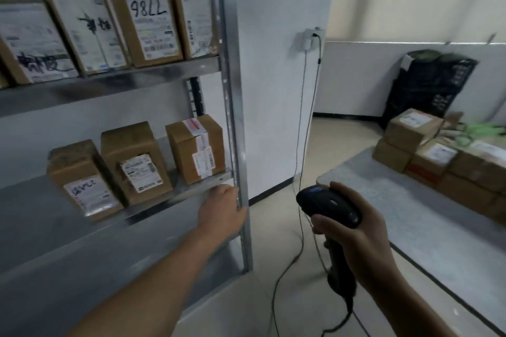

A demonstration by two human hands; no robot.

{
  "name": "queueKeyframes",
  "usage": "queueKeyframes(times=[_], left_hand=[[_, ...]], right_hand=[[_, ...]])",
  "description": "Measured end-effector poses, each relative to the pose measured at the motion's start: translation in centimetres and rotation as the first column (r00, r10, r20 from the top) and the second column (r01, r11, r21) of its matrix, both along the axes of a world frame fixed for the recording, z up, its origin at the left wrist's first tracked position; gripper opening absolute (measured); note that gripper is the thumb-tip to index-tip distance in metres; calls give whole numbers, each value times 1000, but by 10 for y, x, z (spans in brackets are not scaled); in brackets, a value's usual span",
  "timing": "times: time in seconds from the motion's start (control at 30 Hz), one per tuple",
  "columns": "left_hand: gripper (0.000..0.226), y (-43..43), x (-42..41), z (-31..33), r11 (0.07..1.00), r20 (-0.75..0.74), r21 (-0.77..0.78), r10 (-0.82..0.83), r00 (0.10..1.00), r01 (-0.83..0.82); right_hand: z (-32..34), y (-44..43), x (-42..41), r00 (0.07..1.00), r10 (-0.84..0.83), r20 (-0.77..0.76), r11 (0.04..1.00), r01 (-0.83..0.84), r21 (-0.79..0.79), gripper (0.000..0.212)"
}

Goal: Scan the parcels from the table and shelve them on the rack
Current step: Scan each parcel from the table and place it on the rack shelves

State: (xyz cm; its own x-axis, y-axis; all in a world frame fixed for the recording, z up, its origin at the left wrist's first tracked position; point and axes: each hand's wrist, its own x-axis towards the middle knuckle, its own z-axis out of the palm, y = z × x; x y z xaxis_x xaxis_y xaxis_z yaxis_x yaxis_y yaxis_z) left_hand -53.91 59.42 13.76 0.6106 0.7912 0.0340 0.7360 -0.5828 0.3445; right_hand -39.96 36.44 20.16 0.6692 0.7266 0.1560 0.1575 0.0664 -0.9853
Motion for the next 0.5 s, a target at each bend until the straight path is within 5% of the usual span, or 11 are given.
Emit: queueKeyframes(times=[0.33,0.5], left_hand=[[49,-73,170,17,913,-123,125,-374,919,388],[49,-111,253,19,848,-110,109,-509,854,519]], right_hand=[[-1,-101,87,927,-374,-16,927,374,26,89],[-5,-134,133,846,-534,2,845,534,19,73]])
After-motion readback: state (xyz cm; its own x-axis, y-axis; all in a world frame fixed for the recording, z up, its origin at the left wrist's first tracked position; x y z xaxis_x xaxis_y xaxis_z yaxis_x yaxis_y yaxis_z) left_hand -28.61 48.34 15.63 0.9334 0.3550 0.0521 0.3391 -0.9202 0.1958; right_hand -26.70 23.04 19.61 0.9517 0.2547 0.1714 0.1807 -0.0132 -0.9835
